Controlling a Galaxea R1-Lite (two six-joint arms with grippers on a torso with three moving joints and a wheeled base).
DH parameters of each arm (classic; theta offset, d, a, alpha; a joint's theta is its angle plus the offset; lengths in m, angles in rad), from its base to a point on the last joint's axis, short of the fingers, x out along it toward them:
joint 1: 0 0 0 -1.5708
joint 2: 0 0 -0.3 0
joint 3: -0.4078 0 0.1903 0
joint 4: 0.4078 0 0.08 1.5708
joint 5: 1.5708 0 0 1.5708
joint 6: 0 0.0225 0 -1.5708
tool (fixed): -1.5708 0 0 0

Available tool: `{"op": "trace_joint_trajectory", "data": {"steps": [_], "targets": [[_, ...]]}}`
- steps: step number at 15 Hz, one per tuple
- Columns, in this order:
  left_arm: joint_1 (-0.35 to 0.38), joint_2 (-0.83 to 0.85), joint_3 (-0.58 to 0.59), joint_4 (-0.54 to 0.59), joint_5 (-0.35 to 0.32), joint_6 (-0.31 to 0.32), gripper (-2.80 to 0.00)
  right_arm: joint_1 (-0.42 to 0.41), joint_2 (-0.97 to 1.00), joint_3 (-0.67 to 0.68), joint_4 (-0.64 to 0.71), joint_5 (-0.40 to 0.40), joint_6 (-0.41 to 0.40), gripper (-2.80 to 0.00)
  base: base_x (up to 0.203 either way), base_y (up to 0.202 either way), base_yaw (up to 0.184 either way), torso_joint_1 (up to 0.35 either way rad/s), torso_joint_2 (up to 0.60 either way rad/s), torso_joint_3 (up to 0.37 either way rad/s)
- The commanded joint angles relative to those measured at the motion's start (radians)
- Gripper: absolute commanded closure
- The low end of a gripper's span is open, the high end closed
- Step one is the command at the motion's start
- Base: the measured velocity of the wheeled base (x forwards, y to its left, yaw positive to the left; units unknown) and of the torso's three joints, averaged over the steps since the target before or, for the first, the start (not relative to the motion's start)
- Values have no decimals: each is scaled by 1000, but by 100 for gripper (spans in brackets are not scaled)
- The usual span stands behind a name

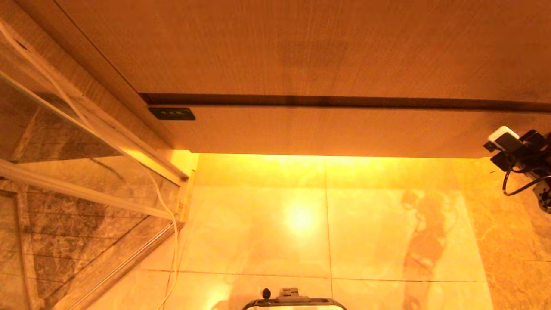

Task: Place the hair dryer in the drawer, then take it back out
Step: Close the drawer

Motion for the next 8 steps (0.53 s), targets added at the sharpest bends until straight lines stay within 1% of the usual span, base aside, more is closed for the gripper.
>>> {"op": "trace_joint_trajectory", "data": {"steps": [1,3,8], "targets": [[0,0,2,-1,0,1,0,2,35,-43,-14,-1,-5,0,0,0,0,0,0,0],[0,0,2,-1,0,1,0,2,54,-68,-10,-3,-4,0,0,0,0,0,0,0],[0,0,2,-1,0,1,0,2,34,-44,13,-10,-4,0,0,0,0,0,0,0]]}}
